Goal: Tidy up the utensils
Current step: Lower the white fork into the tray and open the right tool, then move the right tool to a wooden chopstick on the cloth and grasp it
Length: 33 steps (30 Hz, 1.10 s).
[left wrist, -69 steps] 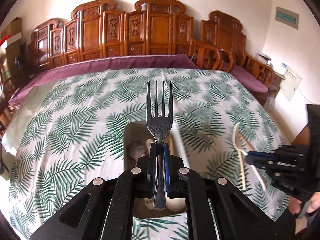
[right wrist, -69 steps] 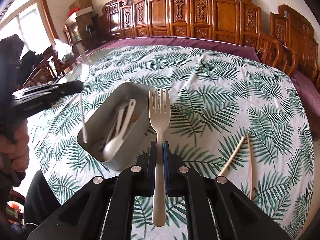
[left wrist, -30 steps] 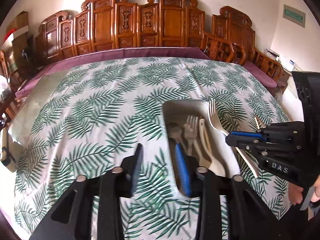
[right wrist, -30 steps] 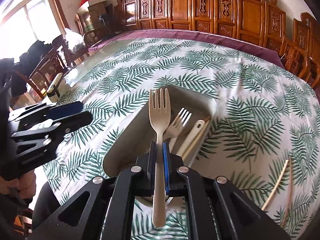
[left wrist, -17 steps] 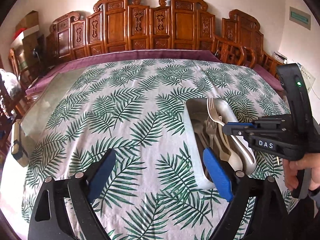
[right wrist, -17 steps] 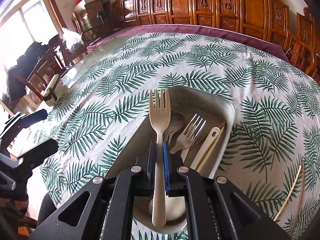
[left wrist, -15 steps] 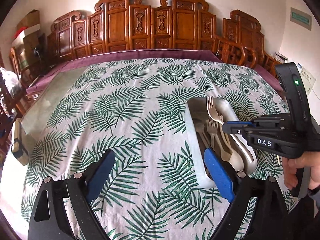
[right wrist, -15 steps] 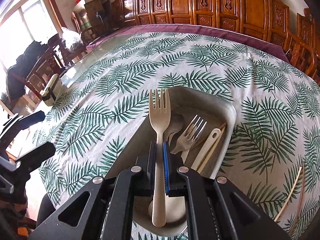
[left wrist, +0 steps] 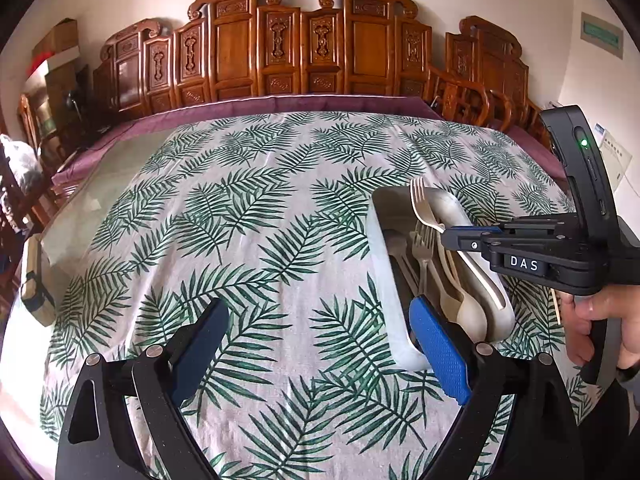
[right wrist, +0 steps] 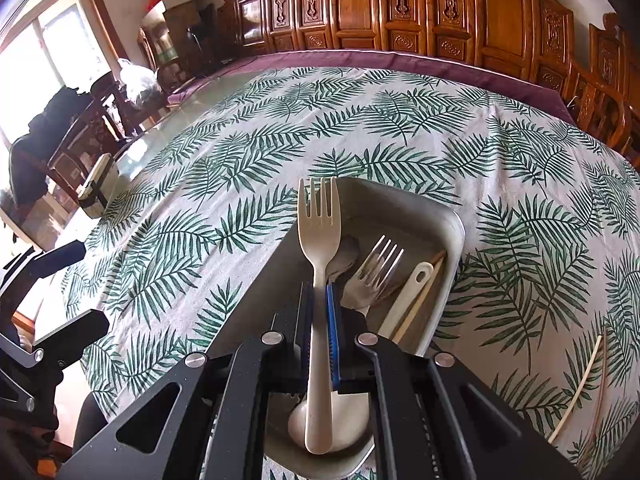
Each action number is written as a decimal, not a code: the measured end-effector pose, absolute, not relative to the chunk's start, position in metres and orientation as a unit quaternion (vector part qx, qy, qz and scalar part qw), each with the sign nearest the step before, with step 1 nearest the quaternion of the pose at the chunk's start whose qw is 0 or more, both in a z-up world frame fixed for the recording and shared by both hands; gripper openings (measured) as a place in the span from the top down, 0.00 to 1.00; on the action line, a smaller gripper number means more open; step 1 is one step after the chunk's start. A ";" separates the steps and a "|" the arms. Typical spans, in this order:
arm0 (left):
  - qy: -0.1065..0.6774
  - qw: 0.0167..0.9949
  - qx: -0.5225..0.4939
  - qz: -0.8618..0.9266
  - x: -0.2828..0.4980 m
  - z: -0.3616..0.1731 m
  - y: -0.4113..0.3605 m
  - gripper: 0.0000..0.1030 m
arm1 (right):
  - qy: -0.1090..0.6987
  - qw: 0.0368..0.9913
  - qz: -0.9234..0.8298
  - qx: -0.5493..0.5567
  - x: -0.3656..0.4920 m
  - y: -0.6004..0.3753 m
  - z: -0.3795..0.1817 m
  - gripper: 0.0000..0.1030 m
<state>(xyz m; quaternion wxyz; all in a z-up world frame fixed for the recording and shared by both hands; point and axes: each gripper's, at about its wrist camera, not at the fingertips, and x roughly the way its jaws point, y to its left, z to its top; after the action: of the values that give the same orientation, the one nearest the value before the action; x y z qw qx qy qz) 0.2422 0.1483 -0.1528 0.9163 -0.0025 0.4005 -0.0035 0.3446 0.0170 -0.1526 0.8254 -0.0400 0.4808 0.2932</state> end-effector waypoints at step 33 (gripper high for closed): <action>0.397 0.911 0.035 -0.106 0.251 -0.145 0.016 0.14 | 0.474 0.865 0.166 -0.019 0.287 -0.239 -0.152 0.78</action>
<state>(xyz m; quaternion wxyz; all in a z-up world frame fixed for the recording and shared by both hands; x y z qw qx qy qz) 0.2512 0.0159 -0.1449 0.9110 0.0353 0.3972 -0.1057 0.2869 -0.2389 -0.1520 0.8646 -0.0187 0.4740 0.1659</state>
